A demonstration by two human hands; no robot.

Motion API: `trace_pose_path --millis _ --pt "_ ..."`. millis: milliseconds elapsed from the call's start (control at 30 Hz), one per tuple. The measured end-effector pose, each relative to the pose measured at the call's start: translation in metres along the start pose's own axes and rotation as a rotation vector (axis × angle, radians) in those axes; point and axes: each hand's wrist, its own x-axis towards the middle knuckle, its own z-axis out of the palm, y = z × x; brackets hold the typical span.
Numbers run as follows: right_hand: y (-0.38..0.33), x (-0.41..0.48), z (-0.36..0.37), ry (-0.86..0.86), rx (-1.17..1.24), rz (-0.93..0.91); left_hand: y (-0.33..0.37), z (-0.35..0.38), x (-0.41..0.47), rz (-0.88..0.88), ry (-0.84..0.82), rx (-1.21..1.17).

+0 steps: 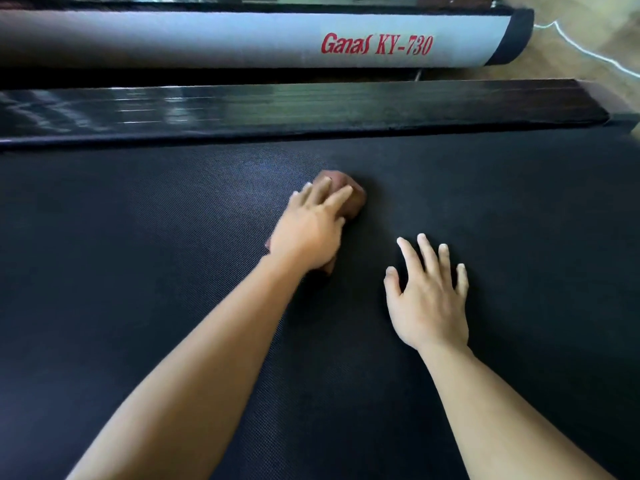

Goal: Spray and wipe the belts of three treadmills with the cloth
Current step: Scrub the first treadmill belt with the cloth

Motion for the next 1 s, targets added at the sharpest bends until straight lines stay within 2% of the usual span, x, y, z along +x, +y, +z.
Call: trace_pose_path --millis 100,200,300,367,467,533,600,700,867,933,1000 --pt "0.000 0.000 -0.001 0.004 -0.003 -0.003 0.016 0.003 -0.056 0.103 -0.047 -0.040" --pt "0.000 0.000 -0.001 0.002 0.001 -0.004 0.001 -0.003 -0.111 0.079 -0.052 -0.036" --pt "-0.001 0.000 0.000 0.017 0.008 -0.008 -0.037 -0.015 -0.142 -0.039 -0.008 -0.050" --pt "-0.001 0.000 0.000 0.018 0.011 -0.012 -0.066 -0.023 -0.144 -0.190 0.055 -0.051" --pt "-0.001 0.000 -0.001 0.009 0.013 -0.013 -0.089 -0.035 -0.121 -0.394 0.123 -0.049" --pt "0.000 -0.001 -0.002 0.011 0.017 -0.015 -0.084 -0.038 -0.098 -0.447 0.142 -0.050" --pt "0.000 -0.001 -0.002 0.008 0.021 -0.015 -0.071 -0.034 -0.076 -0.428 0.134 -0.051" --pt "-0.001 -0.001 -0.002 -0.006 0.026 -0.009 -0.042 -0.021 -0.068 -0.297 0.099 -0.032" --pt "0.000 -0.001 -0.004 -0.028 0.032 -0.014 0.000 -0.006 -0.140 -0.042 0.037 -0.039" --pt "-0.001 -0.001 -0.004 -0.028 0.042 -0.013 -0.008 -0.007 -0.179 -0.068 0.042 -0.041" --pt "0.000 0.000 -0.004 -0.026 0.053 -0.014 -0.027 -0.012 -0.207 -0.174 0.086 -0.045"
